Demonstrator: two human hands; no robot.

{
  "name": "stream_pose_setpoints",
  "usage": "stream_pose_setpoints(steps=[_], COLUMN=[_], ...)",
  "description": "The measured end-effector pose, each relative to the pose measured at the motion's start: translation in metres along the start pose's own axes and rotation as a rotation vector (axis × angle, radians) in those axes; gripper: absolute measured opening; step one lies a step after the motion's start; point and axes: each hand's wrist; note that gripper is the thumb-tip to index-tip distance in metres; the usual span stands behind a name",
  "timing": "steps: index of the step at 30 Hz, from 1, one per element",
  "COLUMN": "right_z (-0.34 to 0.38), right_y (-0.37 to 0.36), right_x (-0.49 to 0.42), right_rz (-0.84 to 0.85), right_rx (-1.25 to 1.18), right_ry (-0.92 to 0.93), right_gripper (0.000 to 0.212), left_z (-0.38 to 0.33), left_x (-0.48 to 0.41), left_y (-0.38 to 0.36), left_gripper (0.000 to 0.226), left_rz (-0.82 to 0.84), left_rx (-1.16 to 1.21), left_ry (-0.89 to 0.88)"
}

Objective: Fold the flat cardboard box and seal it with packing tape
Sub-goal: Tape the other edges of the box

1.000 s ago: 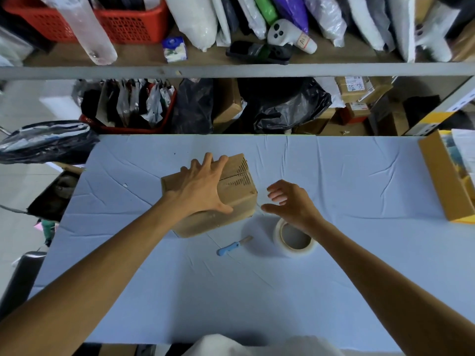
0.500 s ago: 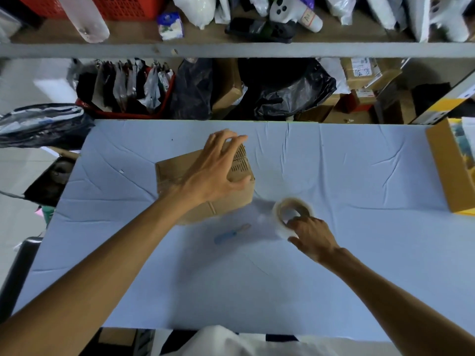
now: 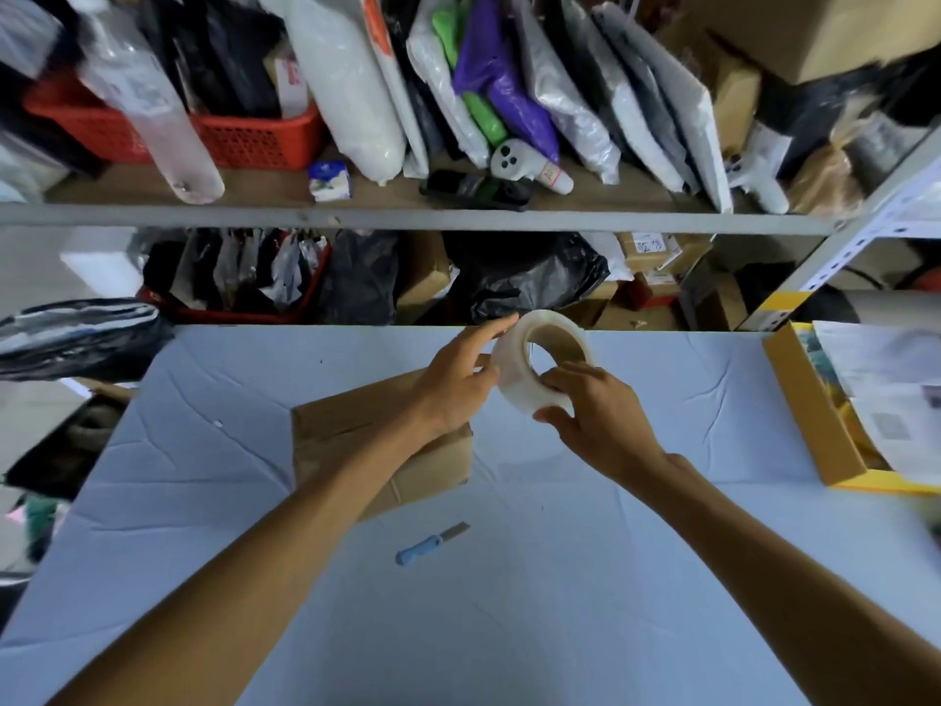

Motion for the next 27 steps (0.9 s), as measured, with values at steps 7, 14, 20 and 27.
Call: stream_pose_setpoints(steps=[7, 14, 20, 27], right_z=[0.001, 0.000, 0.001, 0.004], right_y=[-0.006, -0.012, -0.014, -0.016], right_x=[0.004, 0.005, 0.005, 0.001], right_rz=[0.026, 0.031, 0.041, 0.027], right_rx=[-0.009, -0.040, -0.043, -0.080], right_ry=[-0.070, -0.098, -0.084, -0.026], right_gripper=[0.023, 0.025, 0.024, 0.028], left_z=[-0.002, 0.000, 0.000, -0.002], left_x=[0.011, 0.012, 0.014, 0.007], left_y=[-0.010, -0.021, -0.021, -0.005], left_gripper=[0.045, 0.036, 0.020, 0.009], left_rz=[-0.096, -0.272, -0.313, -0.260], left_rx=[-0.108, -0.086, -0.081, -0.235], left_ry=[-0.024, -0.003, 0.031, -0.038])
Point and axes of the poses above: each hand's wrist, its own x-axis away from the middle knuckle, its own y-axis out of the back of the hand, z = x × y, and after that the axes turned 11 degrees about -y, right-handed
